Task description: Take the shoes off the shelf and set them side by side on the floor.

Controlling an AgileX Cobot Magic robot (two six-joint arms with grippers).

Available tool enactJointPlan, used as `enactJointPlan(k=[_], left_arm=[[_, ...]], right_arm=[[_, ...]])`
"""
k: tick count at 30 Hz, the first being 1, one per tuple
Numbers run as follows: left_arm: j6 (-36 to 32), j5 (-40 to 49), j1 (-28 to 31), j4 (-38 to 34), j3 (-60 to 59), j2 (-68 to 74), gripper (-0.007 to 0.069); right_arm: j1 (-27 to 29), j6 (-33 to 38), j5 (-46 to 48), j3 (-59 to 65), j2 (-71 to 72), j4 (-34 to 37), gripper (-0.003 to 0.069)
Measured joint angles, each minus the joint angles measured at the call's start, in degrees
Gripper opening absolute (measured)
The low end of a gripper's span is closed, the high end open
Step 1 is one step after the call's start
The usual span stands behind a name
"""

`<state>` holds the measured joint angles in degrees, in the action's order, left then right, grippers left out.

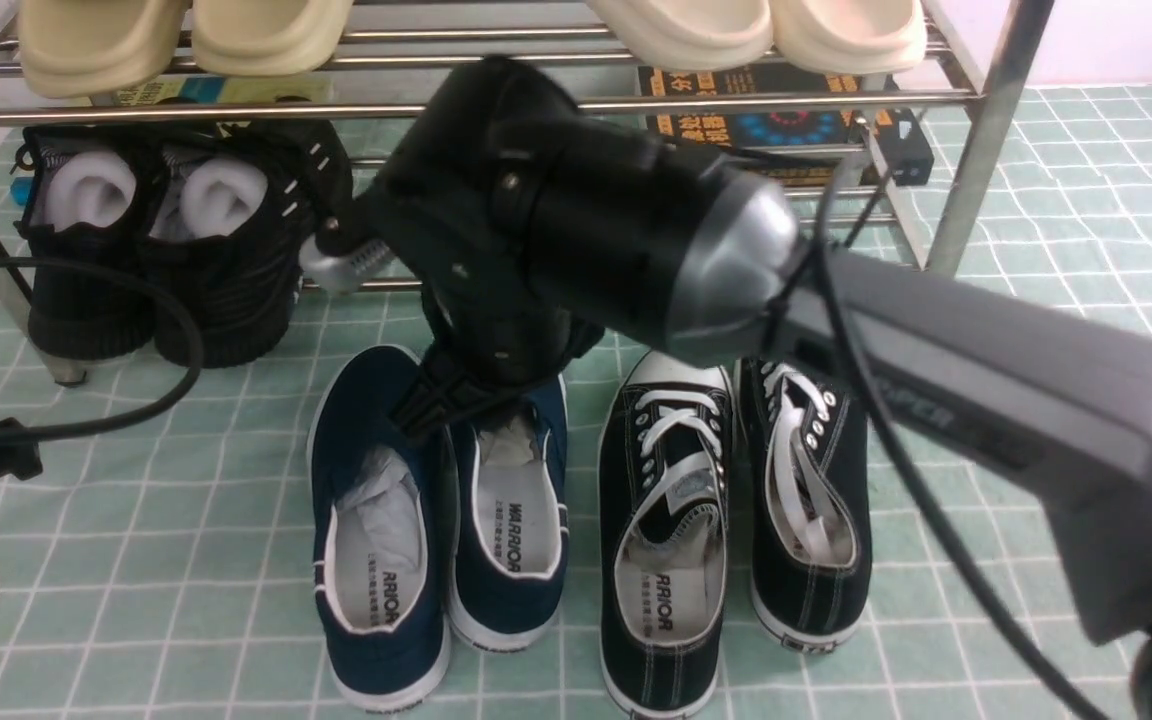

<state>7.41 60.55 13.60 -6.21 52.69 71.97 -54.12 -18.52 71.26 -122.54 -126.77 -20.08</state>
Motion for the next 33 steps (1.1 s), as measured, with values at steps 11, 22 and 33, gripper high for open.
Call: enactJointPlan(k=[11, 22, 33], left_arm=[[0.00, 0.06, 0.00, 0.00, 0.00, 0.00, 0.0139], [0.00, 0.22, 0.00, 0.36, 0.00, 0.00, 0.0143], [0.00, 0.26, 0.00, 0.52, 0.00, 0.00, 0.0146]], right_arm=[[0.79, 0.00, -1.43, 0.00, -5.40, -1.58, 0.0267], [0.90, 0.06, -0.14, -2.79, -5.38, -1.78, 0.0004], [0.90, 0.23, 0.35, -4.71, -5.12, -1.16, 0.0004]])
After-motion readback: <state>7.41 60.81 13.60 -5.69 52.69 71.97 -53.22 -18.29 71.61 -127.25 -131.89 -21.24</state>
